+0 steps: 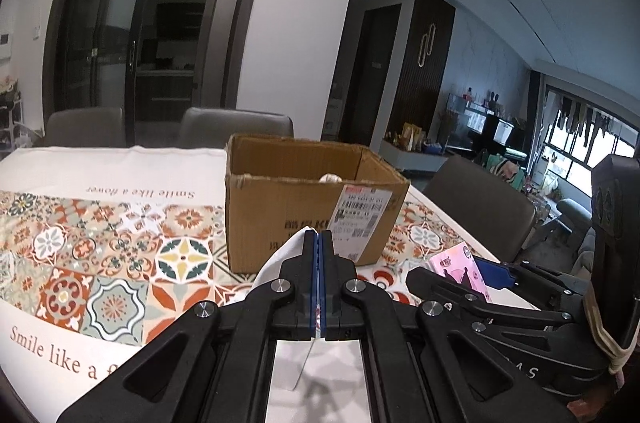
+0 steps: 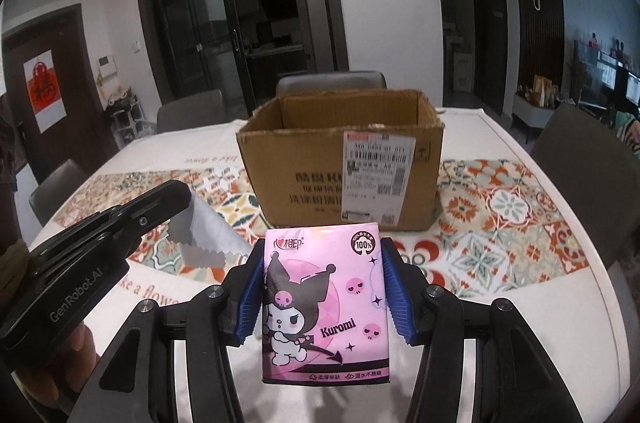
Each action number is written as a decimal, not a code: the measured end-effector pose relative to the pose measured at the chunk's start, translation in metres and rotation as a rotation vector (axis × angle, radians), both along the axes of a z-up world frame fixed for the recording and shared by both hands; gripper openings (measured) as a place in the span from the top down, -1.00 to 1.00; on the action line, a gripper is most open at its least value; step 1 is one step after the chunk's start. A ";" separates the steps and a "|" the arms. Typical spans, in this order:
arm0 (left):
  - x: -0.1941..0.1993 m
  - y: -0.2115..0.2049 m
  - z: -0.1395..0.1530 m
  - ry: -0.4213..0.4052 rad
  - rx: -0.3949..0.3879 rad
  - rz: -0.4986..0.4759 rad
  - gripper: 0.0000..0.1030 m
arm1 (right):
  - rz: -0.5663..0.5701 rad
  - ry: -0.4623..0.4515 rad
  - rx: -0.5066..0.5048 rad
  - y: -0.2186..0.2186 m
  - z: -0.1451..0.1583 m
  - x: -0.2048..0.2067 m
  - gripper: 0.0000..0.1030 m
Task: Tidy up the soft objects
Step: 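Lift the cloth with left tool while right tool carries the tissue pack over the box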
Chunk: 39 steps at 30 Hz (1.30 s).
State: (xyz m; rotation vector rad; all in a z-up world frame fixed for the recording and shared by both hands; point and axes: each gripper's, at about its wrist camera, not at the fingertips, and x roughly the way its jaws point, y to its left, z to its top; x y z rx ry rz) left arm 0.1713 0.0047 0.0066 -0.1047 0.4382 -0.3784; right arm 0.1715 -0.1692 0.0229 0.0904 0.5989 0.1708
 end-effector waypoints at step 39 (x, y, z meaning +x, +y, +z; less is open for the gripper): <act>0.035 -0.024 0.076 -0.182 0.022 0.037 0.95 | 0.025 -0.210 0.012 -0.018 0.071 0.040 -0.06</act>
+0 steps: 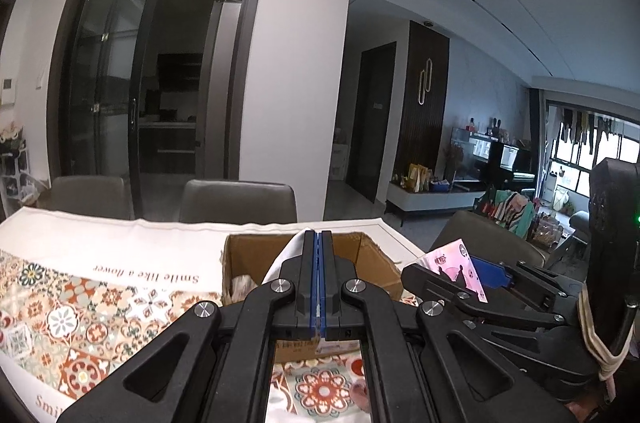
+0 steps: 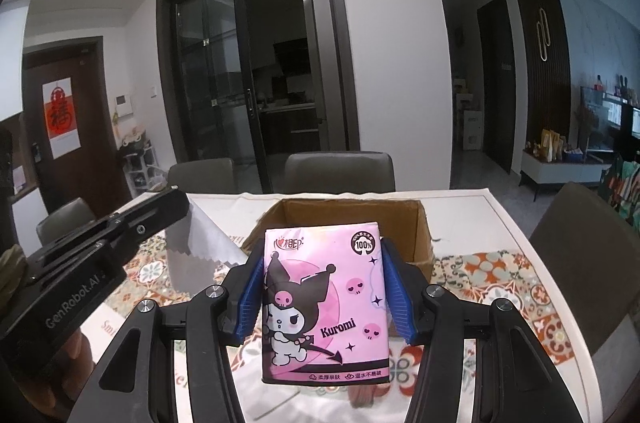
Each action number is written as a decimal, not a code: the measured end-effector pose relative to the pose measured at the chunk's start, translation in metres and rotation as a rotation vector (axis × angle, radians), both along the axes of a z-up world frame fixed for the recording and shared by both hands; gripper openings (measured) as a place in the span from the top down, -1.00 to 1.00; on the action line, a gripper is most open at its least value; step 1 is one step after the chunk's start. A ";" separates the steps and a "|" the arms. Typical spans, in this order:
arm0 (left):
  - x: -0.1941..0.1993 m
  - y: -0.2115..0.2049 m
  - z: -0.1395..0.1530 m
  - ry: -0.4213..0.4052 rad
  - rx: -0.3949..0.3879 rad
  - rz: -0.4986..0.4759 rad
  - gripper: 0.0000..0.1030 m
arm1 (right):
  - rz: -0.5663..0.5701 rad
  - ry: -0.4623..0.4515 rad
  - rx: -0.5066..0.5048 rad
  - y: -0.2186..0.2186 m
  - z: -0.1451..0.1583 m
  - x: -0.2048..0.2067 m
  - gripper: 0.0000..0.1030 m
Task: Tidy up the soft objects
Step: 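Lift the cloth with left tool while right tool carries the tissue pack over the box, then open left tool to drop the cloth in the box while right tool releases the tissue pack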
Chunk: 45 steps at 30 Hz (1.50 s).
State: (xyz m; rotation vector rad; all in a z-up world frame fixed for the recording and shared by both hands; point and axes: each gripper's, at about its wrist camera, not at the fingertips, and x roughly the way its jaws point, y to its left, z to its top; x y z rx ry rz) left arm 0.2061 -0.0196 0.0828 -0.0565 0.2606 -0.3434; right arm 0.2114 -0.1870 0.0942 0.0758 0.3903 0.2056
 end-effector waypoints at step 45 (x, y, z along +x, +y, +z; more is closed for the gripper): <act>0.159 -0.039 -0.064 0.156 0.174 0.007 0.95 | 0.017 0.120 -0.071 -0.028 -0.046 0.167 -0.07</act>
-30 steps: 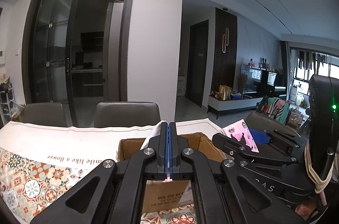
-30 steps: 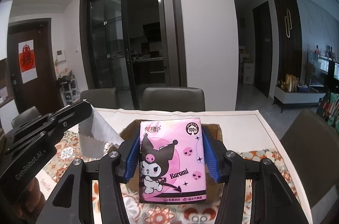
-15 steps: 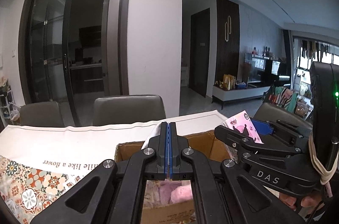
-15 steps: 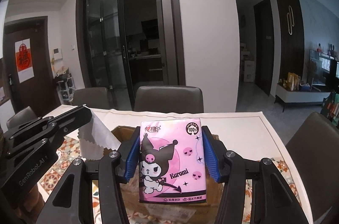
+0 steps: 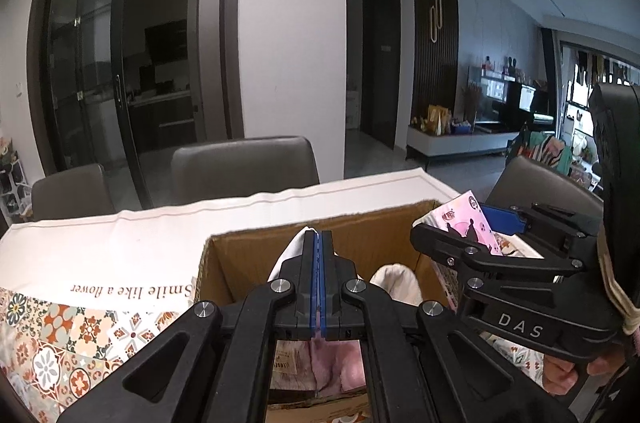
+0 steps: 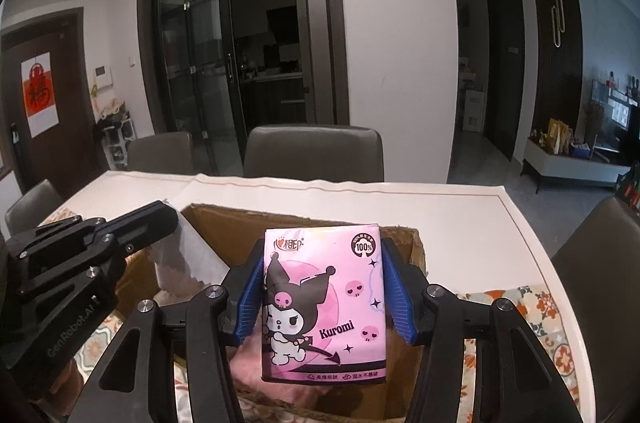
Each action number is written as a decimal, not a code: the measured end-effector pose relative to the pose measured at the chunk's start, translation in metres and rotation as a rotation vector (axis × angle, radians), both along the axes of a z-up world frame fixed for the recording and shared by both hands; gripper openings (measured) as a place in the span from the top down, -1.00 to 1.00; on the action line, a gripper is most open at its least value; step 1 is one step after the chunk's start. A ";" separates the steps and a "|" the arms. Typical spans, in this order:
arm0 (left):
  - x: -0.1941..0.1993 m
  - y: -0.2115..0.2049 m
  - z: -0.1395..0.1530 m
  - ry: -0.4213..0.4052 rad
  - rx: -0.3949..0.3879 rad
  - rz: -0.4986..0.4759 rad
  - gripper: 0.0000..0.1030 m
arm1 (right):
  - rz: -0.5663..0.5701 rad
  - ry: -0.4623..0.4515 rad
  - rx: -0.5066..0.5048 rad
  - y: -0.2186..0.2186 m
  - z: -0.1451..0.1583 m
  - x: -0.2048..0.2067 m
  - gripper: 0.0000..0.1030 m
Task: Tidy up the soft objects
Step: 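Open left tool to drop the cloth in the box while right tool releases the tissue pack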
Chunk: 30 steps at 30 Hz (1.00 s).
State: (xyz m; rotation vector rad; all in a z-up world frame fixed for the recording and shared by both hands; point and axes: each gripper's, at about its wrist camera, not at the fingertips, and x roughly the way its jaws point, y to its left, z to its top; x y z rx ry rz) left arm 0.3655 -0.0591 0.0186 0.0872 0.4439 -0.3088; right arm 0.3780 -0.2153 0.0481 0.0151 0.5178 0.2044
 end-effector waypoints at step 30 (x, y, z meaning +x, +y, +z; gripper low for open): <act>-0.074 0.009 0.009 -0.067 0.052 0.025 -0.02 | -0.102 -0.048 0.015 -0.009 0.009 -0.064 -0.37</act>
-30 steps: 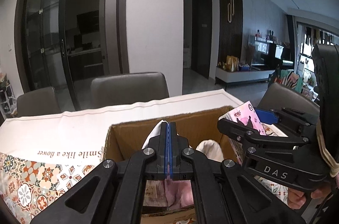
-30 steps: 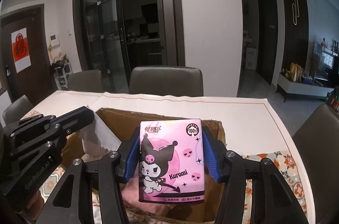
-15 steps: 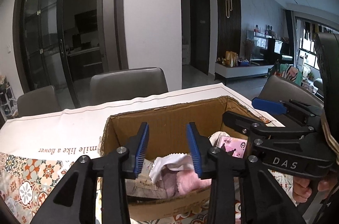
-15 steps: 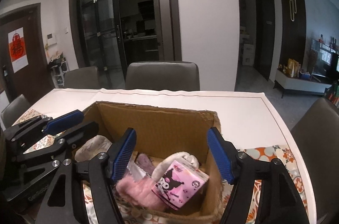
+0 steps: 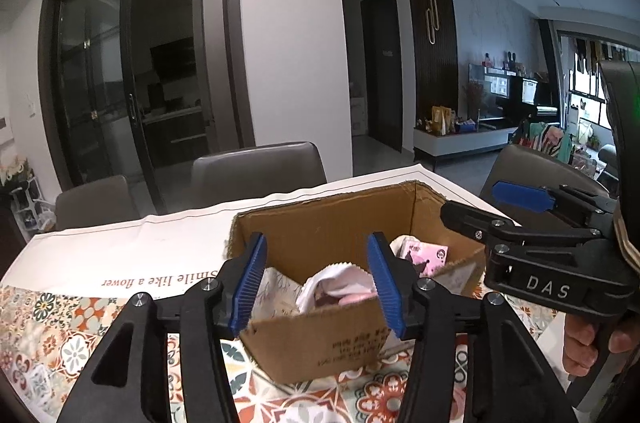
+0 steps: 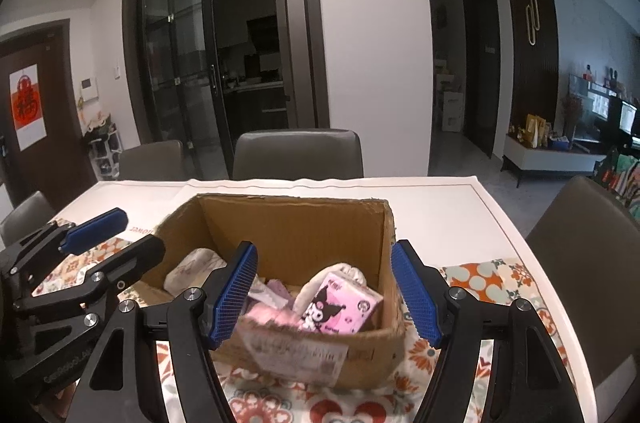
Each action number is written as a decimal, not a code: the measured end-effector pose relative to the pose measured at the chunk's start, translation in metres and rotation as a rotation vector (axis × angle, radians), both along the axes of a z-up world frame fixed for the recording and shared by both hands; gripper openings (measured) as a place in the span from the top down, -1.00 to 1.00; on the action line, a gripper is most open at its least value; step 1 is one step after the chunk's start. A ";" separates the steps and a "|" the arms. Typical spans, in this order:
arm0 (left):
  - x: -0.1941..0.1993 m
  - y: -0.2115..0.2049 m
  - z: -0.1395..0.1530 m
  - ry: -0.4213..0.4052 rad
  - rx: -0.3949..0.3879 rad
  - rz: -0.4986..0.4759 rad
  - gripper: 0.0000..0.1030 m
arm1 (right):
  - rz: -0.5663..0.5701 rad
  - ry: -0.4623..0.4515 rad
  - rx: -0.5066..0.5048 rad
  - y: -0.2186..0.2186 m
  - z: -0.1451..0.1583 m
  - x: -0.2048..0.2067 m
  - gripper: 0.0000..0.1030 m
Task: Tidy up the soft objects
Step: 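Open left tool to drop the cloth in the box while right tool releases the tissue pack, then move left tool to the second white cloth while right tool approaches the pink hair tie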
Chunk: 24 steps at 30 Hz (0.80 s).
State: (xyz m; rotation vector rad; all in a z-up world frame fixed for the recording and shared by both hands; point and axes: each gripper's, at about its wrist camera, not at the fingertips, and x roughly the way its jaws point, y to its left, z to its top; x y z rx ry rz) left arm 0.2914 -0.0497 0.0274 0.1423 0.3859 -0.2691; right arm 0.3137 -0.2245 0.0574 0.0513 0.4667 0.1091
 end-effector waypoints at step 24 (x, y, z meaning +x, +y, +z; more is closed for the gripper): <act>-0.075 0.023 -0.021 0.042 -0.008 0.041 -0.08 | 0.010 0.028 -0.003 0.021 -0.015 -0.077 -0.37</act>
